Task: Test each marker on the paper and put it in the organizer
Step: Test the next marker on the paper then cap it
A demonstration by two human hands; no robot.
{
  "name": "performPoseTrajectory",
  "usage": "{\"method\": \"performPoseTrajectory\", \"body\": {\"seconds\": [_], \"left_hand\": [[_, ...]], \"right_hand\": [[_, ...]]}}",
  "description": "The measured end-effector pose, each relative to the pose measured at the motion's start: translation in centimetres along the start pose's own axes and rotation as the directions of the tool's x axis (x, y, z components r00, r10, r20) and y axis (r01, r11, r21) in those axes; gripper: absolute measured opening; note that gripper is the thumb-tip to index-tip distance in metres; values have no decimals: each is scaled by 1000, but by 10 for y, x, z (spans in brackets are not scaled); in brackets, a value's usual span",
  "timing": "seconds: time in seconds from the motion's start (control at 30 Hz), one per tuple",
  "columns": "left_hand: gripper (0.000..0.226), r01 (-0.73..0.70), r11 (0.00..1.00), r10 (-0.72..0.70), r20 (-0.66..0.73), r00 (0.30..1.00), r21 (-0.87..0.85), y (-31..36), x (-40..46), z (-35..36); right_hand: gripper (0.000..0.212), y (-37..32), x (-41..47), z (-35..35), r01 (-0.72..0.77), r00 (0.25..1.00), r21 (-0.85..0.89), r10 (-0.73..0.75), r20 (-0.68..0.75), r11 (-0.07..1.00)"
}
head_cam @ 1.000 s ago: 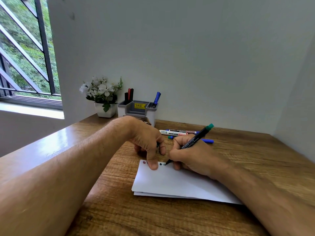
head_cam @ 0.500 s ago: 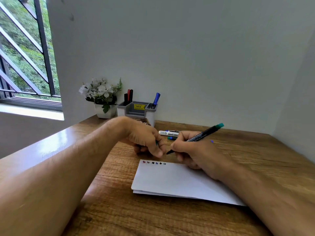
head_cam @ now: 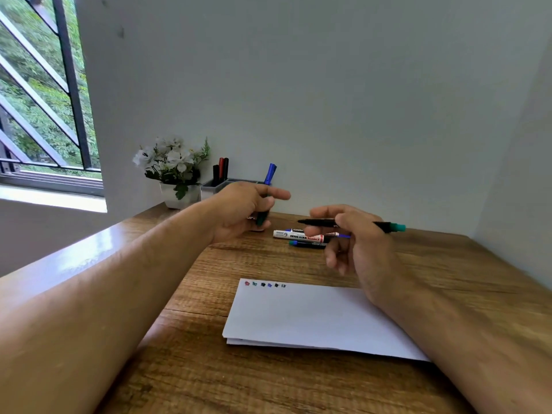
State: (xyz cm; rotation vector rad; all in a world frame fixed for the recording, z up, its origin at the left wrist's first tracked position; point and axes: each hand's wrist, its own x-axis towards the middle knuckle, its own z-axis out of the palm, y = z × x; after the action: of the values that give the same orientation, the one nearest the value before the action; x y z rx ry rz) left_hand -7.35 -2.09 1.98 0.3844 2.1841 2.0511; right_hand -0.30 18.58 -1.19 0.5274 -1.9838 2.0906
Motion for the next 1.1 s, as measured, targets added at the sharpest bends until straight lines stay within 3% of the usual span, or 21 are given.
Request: {"method": "performPoseTrajectory", "body": {"seconds": [0.13, 0.3, 0.8, 0.9, 0.97, 1.1], "left_hand": [[24, -39, 983, 25, -78, 997, -180, 0, 1, 0], [18, -29, 921, -1, -77, 997, -388, 2, -1, 1], [36, 21, 925, -5, 42, 999, -380, 2, -6, 1], [28, 65, 936, -41, 75, 996, -346, 0, -6, 1], [24, 86, 934, -58, 88, 994, -347, -1, -6, 1], [20, 92, 933, -59, 104, 993, -348, -1, -6, -1]], "right_hand": [[4, -2, 0, 1, 27, 998, -28, -29, -59, 999], [14, -2, 0, 2, 75, 995, -74, -79, -62, 995], [10, -2, 0, 0, 100, 992, -64, -104, -69, 993], [5, 0, 1, -2, 127, 987, -98, -135, -84, 987], [13, 0, 3, -4, 145, 984, -110, -156, -91, 983], [18, -2, 2, -4, 106, 994, -34, -107, -27, 994]]}}
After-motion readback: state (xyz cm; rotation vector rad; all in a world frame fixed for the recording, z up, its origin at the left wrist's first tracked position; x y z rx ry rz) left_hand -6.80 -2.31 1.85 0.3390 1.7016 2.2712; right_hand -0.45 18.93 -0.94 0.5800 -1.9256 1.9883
